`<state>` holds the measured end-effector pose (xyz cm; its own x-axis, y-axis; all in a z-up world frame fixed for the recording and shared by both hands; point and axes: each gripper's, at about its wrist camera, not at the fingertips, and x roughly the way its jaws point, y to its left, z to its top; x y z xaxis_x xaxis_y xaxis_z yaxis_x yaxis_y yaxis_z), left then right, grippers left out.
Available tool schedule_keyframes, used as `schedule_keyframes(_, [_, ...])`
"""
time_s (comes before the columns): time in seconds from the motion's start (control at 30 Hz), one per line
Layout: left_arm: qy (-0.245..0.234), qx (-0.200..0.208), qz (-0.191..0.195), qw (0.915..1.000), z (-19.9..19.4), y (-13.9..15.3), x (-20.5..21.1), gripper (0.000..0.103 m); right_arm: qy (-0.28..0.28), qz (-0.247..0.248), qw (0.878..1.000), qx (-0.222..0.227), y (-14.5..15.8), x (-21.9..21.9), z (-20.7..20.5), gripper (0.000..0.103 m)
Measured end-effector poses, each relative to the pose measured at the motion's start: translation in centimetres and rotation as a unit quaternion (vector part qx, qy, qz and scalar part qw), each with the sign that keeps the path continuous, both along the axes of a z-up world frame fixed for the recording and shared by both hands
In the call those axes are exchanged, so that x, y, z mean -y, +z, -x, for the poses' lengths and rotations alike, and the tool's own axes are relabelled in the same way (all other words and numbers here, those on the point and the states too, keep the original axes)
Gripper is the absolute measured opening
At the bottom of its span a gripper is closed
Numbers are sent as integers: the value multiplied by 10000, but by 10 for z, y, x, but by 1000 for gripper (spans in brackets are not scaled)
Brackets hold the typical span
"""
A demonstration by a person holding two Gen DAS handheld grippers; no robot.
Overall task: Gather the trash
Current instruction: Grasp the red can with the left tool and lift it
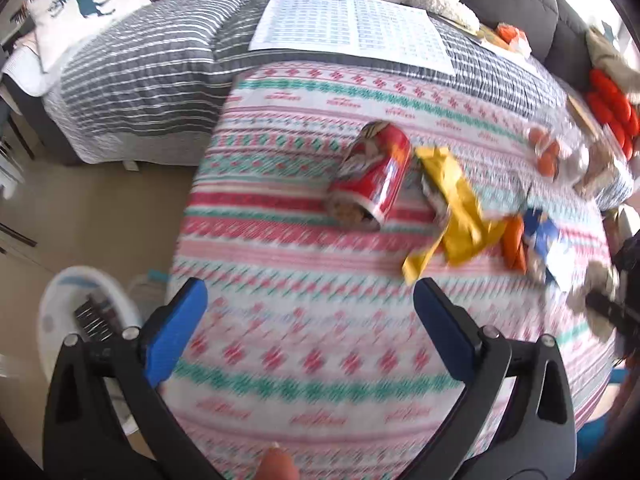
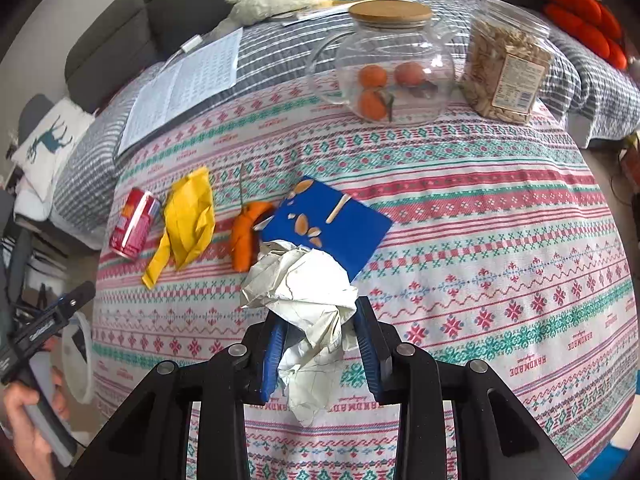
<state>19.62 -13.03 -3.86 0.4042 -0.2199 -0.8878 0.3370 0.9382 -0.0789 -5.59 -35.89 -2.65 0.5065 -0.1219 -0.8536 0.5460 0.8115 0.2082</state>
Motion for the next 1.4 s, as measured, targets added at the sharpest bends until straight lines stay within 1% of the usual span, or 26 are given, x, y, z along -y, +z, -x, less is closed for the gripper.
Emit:
schedule_keyframes(0.07, [21, 27, 60, 10000, -10, -3, 8, 102, -43, -76, 9999, 52, 1, 8, -1, 35])
schedule_keyframes(0.13, [-2, 54, 97, 9999, -19, -7, 17, 99, -105, -71, 9999, 72, 1, 15, -2, 35])
schedule_keyframes(0.2, [-55, 24, 127, 9999, -29, -11, 26, 90, -141, -74, 9998, 69, 1, 22, -4, 35])
schedule_keyframes(0.23, [-102, -15, 140, 9998, -35, -14, 33, 88, -149, -121, 9998, 79, 0, 25, -5, 35])
schedule_keyframes(0.3, [-198, -75, 106, 9997, -44, -19, 42, 81, -141, -220, 9996, 95, -1, 29, -7, 35])
schedule_keyframes(0.43, [-307, -153, -50, 9994, -58, -27, 59, 75, -156, -339, 9992, 147, -1, 36, -11, 35])
schedule_keyframes(0.57, [-368, -285, -145, 9988, -66, -35, 70, 66, -184, -396, 9989, 166, -1, 42, -11, 35])
schedule_keyframes(0.67, [-338, -301, -159, 9988, -65, -35, 72, 65, -170, -383, 9990, 143, -1, 44, -11, 35])
schedule_keyframes(0.83, [-225, -434, -87, 9988, -55, -34, 66, 63, -101, -384, 9991, 126, -3, 41, -12, 35])
schedule_keyframes(0.93, [-180, -547, -2, 9983, -43, -33, 59, 62, -29, -376, 9993, 76, -5, 35, -13, 35])
schedule_keyframes(1.03, [-234, -524, 48, 9983, -25, -28, 49, 60, 49, -299, 9995, 81, -3, 28, -12, 35])
schedule_keyframes(1.17, [-233, -532, 155, 9982, -3, -21, 28, 59, 153, -239, 9995, 147, 3, 15, -9, 35])
schedule_keyframes(1.4, [-64, -536, 328, 9980, 20, -11, -11, 56, 416, -224, 9988, 154, 3, -13, -13, 35])
